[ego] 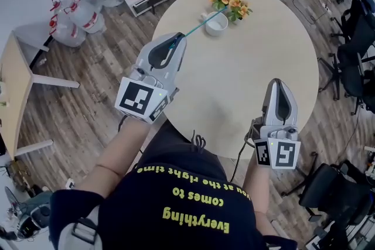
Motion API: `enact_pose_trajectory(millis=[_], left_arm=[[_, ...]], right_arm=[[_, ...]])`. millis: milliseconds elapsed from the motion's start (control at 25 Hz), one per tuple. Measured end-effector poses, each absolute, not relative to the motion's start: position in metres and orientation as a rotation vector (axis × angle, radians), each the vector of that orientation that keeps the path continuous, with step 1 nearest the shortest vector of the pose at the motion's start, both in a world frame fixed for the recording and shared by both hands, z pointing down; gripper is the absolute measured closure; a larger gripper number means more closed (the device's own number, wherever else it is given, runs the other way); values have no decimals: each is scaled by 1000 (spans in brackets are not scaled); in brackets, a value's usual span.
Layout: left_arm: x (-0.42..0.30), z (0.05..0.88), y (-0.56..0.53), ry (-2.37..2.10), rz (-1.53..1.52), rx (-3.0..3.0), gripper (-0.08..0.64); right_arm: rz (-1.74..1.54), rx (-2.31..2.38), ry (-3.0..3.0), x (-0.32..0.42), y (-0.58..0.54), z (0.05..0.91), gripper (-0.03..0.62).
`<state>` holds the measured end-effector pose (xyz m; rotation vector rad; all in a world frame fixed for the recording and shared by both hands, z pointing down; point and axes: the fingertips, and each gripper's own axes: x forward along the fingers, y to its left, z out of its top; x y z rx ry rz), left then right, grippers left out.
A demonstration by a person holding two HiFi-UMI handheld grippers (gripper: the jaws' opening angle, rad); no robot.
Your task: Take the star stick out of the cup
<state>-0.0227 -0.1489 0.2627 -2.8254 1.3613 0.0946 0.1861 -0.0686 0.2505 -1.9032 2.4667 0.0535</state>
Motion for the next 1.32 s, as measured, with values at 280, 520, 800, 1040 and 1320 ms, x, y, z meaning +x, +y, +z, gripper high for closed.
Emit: enact_pose_trajectory(millis=[280, 520, 800, 1040, 1320], left_arm=[[-26, 254, -134, 1356, 137, -2803, 541], [-32, 256, -126, 1362, 133, -2802, 541], [-30, 258, -123, 1363, 137, -2809, 541], [-31, 256, -119, 1341, 179, -2817, 541], [-31, 260, -131, 1356, 175, -2817, 541]], right_arm=[[79, -1903, 2464, 186, -64, 246, 581], [85, -1900, 2465, 180, -60, 245, 581], [86, -1908, 2459, 183, -57, 244, 581], [85, -1918, 2454, 183, -55, 247, 581], [95, -1930, 2450, 183, -65, 246, 581]])
